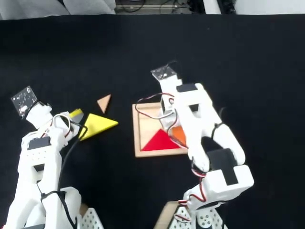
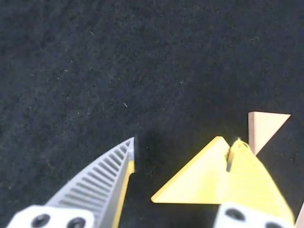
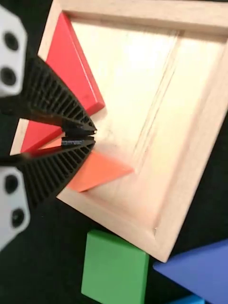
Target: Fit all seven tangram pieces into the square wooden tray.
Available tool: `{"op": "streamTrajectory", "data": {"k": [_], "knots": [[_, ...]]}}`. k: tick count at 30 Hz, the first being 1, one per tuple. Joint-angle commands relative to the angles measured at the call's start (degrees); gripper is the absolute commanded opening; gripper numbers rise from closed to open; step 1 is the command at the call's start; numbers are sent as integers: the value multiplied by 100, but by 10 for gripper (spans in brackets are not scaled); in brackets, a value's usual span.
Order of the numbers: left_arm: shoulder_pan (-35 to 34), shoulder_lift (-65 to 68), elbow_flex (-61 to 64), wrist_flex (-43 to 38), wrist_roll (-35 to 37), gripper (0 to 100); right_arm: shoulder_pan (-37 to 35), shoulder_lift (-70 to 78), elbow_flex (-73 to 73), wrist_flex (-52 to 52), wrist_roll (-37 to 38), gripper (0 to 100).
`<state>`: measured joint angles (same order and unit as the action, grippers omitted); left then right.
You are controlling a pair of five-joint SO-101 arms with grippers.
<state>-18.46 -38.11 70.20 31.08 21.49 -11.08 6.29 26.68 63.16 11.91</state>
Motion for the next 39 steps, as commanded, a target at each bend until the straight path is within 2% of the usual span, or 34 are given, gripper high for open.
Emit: {"op": "streamTrajectory", "data": {"k": [1,9,19,23,25,31,34,37,39], "knots": [[48,-141,-22,-105,-44,310,0,-277,-48,18,53,11],[40,-141,-22,-114,-44,310,0,4,-57,70,62,11],[40,-141,-31,-114,-44,310,-105,-1042,-154,185,62,11],[-4,-149,-40,-105,-44,310,-545,-1059,-681,-26,264,15],[-189,-149,-66,-105,-26,310,-835,-875,-1121,26,123,15],[-901,-149,-189,-79,9,310,-1767,48,-2809,97,-1618,18],[-1200,-149,-198,-79,18,310,-2277,690,-3521,123,-2215,86],[-1305,-149,-198,-88,176,310,-2699,1385,-4110,70,-2127,141],[-1305,-149,-198,-88,229,310,-2901,1895,-4646,62,-1802,102]]}}
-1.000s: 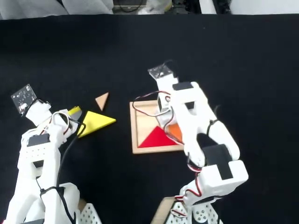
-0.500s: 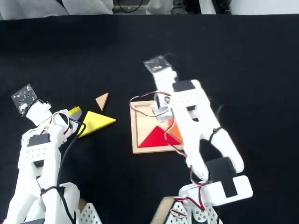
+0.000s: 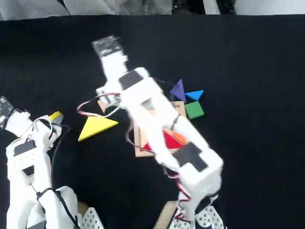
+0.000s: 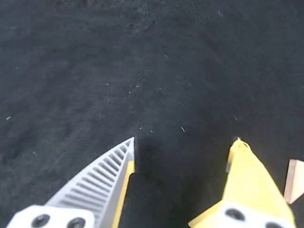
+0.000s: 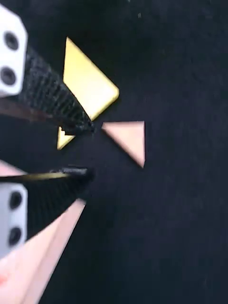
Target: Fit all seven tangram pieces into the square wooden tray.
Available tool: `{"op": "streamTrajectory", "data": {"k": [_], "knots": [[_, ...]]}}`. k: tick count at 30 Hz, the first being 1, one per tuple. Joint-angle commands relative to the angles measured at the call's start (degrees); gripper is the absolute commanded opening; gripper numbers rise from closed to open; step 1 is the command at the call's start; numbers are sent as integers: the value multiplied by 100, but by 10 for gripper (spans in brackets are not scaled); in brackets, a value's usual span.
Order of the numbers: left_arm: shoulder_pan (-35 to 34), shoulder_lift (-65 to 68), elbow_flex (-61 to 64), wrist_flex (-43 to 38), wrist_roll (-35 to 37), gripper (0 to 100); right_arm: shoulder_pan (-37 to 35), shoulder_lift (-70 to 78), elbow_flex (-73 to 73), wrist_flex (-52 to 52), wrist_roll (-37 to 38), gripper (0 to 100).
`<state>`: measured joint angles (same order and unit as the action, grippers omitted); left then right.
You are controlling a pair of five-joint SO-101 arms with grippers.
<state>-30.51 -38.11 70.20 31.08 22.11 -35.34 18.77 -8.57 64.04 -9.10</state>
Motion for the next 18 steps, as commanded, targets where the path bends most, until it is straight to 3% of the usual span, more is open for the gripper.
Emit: {"op": "streamTrajectory", "data": {"k": [1,3,18], "knots": [[-101,-149,-198,-88,167,310,-527,927,-1411,-35,396,69],[-110,-149,-198,-88,167,310,-580,1516,-2070,18,475,10],[-233,-149,-198,-105,220,310,-264,5218,-7143,1547,492,31]]}}
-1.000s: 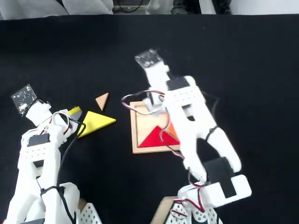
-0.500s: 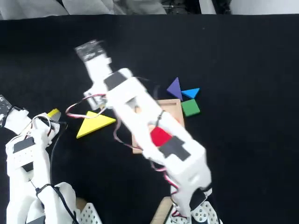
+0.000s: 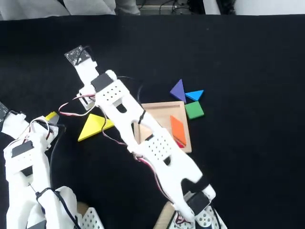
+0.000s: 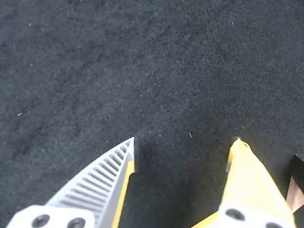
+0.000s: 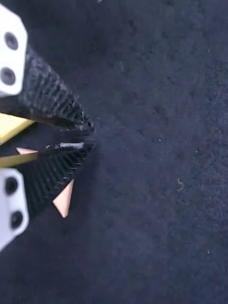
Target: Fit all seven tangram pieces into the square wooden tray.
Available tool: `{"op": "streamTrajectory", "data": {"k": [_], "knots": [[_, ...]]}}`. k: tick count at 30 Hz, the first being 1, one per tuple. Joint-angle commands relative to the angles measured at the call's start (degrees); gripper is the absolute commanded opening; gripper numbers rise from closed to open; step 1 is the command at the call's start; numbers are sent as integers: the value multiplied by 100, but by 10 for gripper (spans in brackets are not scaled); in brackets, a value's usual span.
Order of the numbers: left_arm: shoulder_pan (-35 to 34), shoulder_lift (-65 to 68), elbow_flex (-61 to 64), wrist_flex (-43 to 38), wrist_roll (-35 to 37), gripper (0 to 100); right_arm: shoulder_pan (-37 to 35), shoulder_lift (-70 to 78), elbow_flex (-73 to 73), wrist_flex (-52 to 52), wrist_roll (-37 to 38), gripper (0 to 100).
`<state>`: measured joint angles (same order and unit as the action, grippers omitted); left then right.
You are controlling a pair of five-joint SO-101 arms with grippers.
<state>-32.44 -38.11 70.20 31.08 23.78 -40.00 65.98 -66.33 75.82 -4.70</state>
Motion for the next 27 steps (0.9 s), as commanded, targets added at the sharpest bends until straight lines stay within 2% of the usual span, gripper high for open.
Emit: {"op": "streamTrajectory", "data": {"k": [1,6,11,15,22,24,27], "knots": [[-40,-149,-198,-105,53,310,229,673,-1657,554,53,31],[-22,-149,-198,-114,53,310,281,1156,-2844,1679,53,31],[-4,-149,-198,-114,53,310,290,1253,-2941,2462,70,31],[-4,-149,-198,-114,44,310,290,884,-2932,2541,457,8],[-22,-149,-198,-114,44,310,334,13,-2466,2558,633,18],[-13,-149,-198,-114,44,310,352,-233,-1763,2558,941,69],[-4,-149,-198,-114,44,310,264,-769,-479,2541,1081,204]]}}
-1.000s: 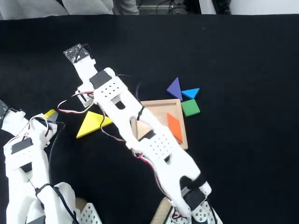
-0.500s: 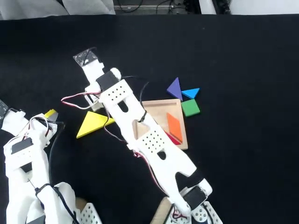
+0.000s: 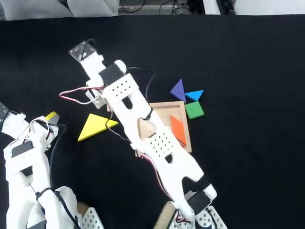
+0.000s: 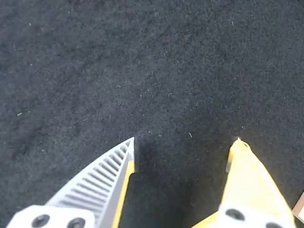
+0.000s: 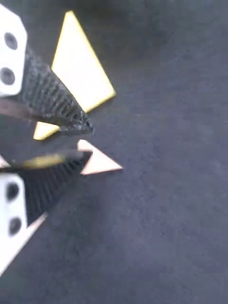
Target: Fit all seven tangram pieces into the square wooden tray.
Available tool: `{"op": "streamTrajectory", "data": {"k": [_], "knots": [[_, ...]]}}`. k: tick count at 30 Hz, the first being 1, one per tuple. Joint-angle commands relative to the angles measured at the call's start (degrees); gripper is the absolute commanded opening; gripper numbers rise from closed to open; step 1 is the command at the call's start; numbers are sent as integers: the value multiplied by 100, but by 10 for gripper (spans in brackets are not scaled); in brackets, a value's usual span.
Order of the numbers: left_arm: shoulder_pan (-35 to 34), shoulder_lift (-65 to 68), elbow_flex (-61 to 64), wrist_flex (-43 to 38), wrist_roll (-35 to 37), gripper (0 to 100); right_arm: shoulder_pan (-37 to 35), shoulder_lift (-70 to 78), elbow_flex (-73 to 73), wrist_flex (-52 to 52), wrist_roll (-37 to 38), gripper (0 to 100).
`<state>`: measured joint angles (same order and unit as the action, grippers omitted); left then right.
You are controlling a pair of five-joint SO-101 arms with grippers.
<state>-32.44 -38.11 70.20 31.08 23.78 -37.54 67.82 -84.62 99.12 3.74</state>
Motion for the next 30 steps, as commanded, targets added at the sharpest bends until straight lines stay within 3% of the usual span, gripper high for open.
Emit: {"op": "streamTrajectory", "data": {"k": [1,9,30], "knots": [[-4,-149,-198,-114,44,310,-26,-1138,1675,193,413,240],[13,-149,-198,-114,44,310,79,-1174,2448,-510,818,269],[13,-149,-198,-114,44,310,70,171,752,-563,897,265]]}}
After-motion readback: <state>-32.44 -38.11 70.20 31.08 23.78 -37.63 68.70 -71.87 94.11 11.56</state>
